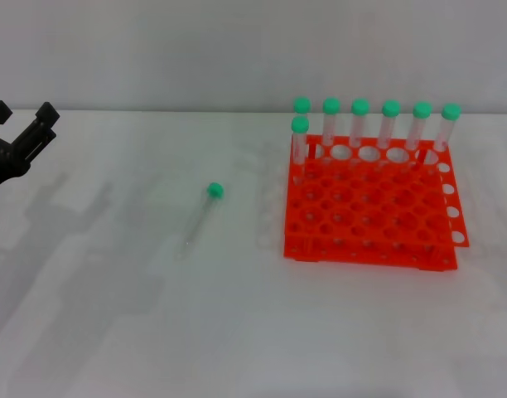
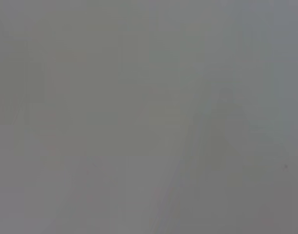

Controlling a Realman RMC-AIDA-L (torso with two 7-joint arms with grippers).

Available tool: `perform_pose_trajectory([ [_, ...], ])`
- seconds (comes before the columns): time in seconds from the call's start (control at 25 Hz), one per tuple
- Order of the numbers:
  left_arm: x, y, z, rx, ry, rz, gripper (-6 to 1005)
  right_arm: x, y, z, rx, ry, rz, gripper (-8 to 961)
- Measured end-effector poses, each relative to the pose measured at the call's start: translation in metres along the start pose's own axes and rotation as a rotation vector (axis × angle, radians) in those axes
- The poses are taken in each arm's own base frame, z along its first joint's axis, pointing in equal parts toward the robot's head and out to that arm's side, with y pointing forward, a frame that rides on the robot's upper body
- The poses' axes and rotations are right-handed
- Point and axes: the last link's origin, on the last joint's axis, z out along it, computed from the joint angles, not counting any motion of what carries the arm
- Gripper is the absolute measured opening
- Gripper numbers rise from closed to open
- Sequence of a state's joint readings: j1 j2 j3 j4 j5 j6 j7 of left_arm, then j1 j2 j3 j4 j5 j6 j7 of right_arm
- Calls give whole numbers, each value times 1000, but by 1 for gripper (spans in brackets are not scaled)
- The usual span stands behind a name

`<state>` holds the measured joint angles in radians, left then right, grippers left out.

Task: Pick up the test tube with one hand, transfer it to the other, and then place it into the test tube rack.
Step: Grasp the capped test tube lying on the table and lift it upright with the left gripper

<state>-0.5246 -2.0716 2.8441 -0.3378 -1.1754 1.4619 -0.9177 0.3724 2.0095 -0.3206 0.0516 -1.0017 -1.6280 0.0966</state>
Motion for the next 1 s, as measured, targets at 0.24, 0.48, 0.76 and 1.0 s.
perform_pose_trajectory([
  [0.24, 10, -7, 5, -23, -46, -53, 880, 1, 0, 1, 0, 8, 0, 885],
  [0.48, 44, -22, 18, -53, -233, -131, 879, 3, -1, 2, 0, 22, -6, 884],
  [0.76, 78, -25, 42, -55, -512, -189, 880, 3, -2, 6, 2, 17, -9, 885],
  [1.0, 99, -26, 64, 2, -772, -188, 879, 0, -6, 9, 10, 4, -26, 885],
])
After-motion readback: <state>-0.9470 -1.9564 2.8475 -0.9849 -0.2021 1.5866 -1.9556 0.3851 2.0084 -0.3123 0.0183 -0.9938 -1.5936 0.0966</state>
